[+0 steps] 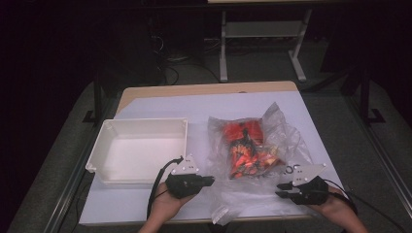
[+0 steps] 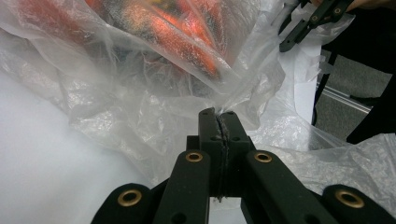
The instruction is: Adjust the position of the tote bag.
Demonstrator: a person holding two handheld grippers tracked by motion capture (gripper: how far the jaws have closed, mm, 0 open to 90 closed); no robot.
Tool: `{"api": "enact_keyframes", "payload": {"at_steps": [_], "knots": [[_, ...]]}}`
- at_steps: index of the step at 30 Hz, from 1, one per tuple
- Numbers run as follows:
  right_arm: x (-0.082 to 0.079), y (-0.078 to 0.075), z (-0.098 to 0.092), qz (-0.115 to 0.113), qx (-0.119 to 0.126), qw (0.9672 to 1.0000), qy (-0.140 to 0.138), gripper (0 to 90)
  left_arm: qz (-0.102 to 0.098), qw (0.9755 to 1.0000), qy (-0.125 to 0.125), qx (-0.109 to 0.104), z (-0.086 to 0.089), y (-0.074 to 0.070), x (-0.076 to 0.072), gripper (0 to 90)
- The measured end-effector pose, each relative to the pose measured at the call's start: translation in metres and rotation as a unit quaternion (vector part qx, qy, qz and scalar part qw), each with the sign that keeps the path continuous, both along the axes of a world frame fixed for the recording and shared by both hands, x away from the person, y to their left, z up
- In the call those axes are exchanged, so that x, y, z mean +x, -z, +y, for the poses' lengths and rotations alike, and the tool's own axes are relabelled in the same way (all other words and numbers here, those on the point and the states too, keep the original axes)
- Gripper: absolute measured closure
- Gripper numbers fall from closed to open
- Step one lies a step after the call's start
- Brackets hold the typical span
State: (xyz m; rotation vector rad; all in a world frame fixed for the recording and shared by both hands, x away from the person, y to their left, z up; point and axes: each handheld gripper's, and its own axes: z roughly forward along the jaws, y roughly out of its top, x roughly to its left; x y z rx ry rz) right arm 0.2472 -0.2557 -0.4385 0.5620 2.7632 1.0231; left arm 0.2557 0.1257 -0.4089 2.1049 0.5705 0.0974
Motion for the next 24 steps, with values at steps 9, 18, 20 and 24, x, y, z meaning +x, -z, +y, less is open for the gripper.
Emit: {"api": "enact_keyframes", "payload": {"at_steps": [9,18,20,24], "knots": [[-0.002,-0.004,-0.005,-0.002,0.013,0.9999,-0.002,88.6,-0.001,1.0000,0.000,0.002,0.000,0.000,0.000,89.9],[-0.005,-0.017,-0.013,-0.023,0.040,0.9989,0.006,89.2,-0.004,1.0000,0.001,-0.008,0.000,-0.006,-0.001,90.0],[-0.005,-0.021,-0.015,-0.028,0.042,0.9987,0.008,89.3,-0.007,0.9999,0.000,-0.011,-0.001,-0.008,-0.001,90.0],[-0.004,-0.032,-0.017,-0.049,0.039,0.9980,0.007,89.3,-0.012,0.9998,-0.001,-0.015,-0.002,-0.013,0.000,90.0]]}}
